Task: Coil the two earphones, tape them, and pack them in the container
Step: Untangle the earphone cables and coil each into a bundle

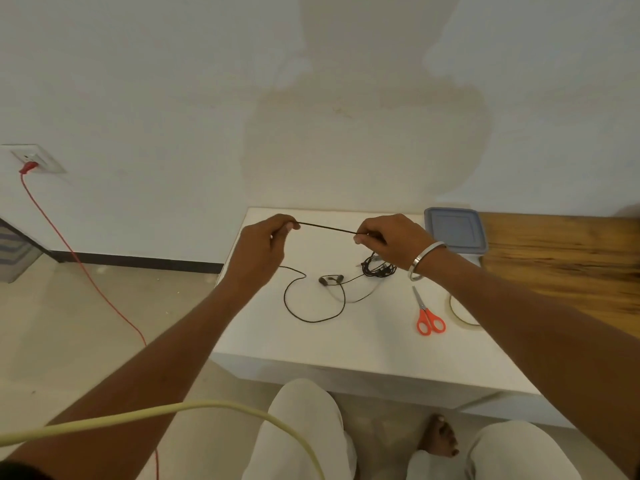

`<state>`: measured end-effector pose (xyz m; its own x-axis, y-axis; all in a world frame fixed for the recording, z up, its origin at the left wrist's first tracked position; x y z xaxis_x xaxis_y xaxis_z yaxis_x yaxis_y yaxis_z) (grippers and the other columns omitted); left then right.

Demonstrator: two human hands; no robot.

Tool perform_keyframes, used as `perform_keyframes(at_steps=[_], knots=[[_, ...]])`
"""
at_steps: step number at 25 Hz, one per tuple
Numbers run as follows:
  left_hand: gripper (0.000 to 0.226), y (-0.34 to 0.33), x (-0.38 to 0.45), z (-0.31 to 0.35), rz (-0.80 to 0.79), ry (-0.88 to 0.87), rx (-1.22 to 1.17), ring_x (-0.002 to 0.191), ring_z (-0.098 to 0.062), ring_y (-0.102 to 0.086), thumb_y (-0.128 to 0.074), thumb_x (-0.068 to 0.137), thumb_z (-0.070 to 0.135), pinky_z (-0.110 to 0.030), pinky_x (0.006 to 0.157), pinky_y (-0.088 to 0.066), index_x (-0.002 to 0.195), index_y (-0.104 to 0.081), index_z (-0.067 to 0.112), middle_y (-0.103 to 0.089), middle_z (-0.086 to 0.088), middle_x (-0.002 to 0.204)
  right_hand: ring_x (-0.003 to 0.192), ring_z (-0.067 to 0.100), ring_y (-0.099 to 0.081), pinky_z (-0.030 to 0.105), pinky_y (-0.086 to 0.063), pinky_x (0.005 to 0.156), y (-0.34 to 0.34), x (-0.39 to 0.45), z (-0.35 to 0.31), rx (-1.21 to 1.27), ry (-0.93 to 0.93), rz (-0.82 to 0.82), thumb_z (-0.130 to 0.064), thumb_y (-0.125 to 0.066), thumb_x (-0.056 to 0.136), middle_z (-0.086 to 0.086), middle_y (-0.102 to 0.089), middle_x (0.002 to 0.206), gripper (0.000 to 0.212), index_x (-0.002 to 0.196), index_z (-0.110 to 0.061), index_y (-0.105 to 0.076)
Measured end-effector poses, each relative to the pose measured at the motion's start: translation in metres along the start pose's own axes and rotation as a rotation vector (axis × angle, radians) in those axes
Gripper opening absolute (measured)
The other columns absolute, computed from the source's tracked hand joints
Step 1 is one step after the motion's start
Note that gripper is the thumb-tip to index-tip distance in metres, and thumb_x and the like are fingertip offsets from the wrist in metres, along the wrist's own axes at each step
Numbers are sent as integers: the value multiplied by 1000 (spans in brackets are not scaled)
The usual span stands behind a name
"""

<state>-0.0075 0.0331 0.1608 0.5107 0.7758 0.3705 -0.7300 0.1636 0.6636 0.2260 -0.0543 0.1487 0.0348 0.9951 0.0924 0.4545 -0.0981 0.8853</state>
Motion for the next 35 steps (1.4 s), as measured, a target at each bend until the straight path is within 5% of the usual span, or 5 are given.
perform_keyframes(at_steps=[10, 16, 26, 31, 35], knots=[[24, 47, 5, -36, 186, 48, 245, 47, -3, -41, -46, 101, 16, -16, 53, -30, 101, -69, 10, -55, 6, 66, 70, 11, -58, 26, -46, 65, 19, -11, 25, -17, -34, 79, -33, -52, 94, -2, -69, 84, 23, 99, -17, -68], [26, 37, -8, -59, 117, 209, 373, 62, -29, -60, -41, 103, 17, -43, 78, -47, 98, -65, 12, -54, 3, 63, 66, 7, -53, 22, -41, 63, 24, -13, 34, -93, -12, 57, -35, -51, 94, -3, -69, 83, 24, 98, -19, -67], [29, 45, -20, -96, 134, 351, 551, 65, -22, -53, -35, 105, 20, -36, 76, -25, 99, -64, 20, -61, 2, 74, 77, 14, -59, 17, -31, 56, 39, -26, 59, -240, -43, 80, -36, -49, 95, -3, -70, 92, 24, 100, -21, -67], [53, 25, -17, -82, -203, 530, 586, 129, -32, -45, -49, 87, 4, -45, 103, -33, 139, -47, 13, -47, -13, 142, 72, 10, -54, 21, -41, 62, 36, -20, 49, -197, -25, 74, -35, -48, 95, -1, -70, 90, 25, 100, -20, -66], [75, -20, -15, -20, -222, 276, 238, 148, -27, -18, -48, 82, -6, -38, 122, -14, 152, -22, 6, -22, -11, 159, 80, 15, -59, 33, -51, 73, 24, -10, 25, -211, 41, 17, -36, -46, 96, -1, -69, 96, 26, 103, -20, -65]])
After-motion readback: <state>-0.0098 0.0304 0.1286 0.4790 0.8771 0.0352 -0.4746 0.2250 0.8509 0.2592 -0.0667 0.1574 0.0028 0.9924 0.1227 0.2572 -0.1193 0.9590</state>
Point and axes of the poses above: each hand's wrist, its own x-axis towards the middle knuckle, its own y-axis out of the back of the hand, z = x × y, the point moved 2 cm from there along x, towards the middle knuckle
